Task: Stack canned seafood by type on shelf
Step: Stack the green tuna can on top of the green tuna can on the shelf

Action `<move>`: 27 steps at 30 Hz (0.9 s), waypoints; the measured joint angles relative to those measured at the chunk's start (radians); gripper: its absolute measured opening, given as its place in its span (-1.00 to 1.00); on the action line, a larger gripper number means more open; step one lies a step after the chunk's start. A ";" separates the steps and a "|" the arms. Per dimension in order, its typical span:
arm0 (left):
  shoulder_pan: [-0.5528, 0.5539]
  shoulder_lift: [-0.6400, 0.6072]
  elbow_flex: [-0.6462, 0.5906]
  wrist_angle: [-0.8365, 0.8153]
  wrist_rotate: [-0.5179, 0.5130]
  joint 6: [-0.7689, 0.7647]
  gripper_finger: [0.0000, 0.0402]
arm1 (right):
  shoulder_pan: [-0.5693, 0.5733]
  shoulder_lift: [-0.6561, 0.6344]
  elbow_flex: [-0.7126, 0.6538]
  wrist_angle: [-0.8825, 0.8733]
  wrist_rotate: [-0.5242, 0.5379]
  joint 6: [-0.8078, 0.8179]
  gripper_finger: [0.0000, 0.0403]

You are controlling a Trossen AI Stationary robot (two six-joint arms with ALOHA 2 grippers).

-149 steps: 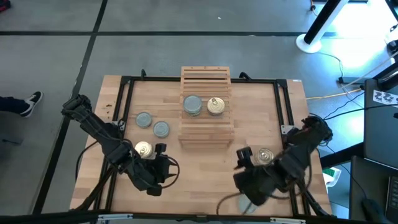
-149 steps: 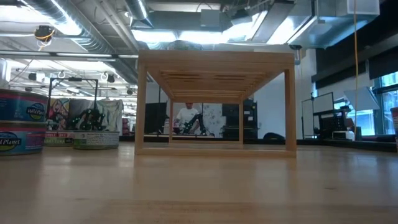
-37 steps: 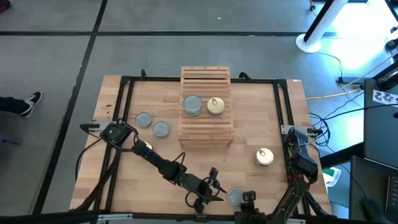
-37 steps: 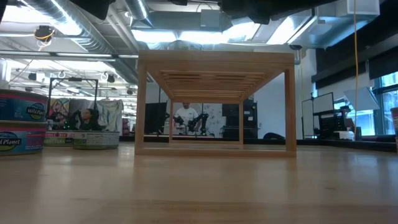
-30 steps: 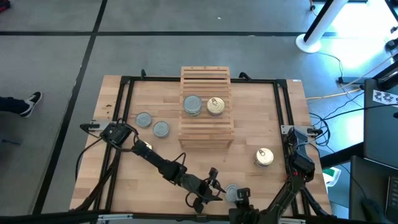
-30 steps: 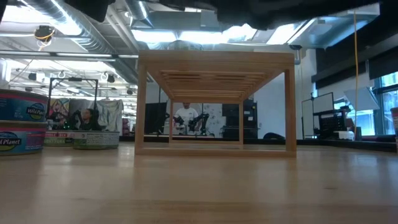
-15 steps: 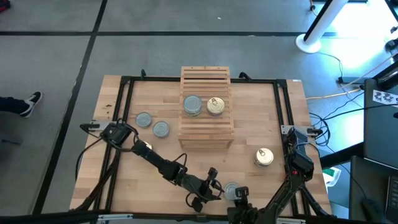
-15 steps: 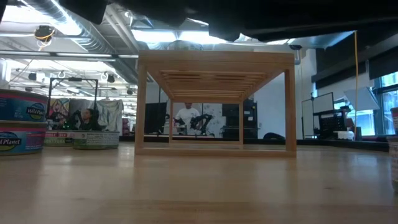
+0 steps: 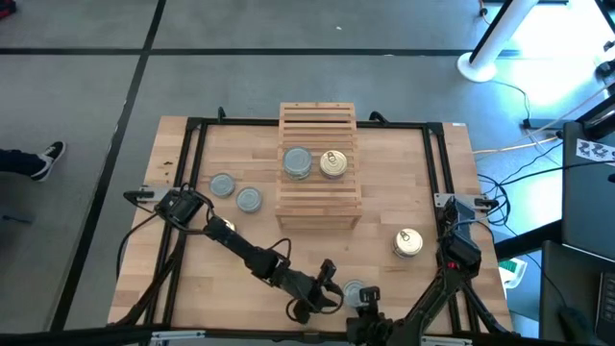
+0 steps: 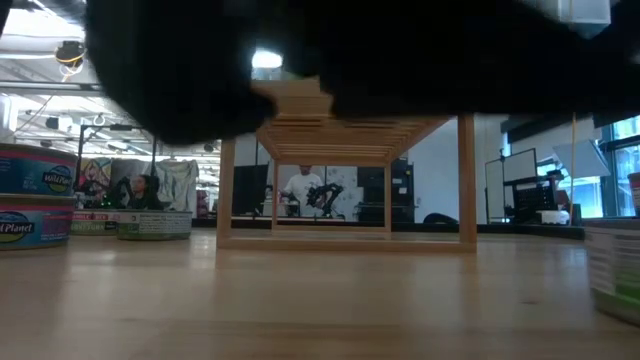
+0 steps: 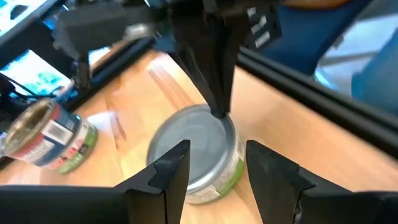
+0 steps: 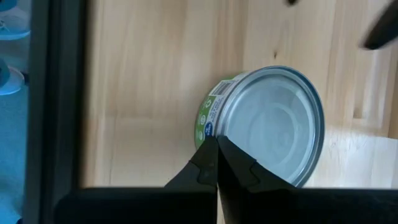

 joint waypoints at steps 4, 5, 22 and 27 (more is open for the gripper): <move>0.000 0.000 0.000 -0.063 0.000 0.000 -0.24 | -0.020 0.000 0.001 0.013 0.002 0.000 -1.00; 0.000 0.000 0.000 -0.071 0.000 -0.008 -0.24 | -0.024 0.000 0.001 0.017 0.003 0.000 -1.00; 0.010 0.000 0.000 -0.073 -0.062 -0.002 -0.16 | -0.030 0.000 0.001 0.020 0.006 -0.001 -1.00; 0.011 0.000 0.000 -0.073 -0.169 -0.033 -0.06 | -0.030 0.000 0.001 0.020 0.006 -0.001 -1.00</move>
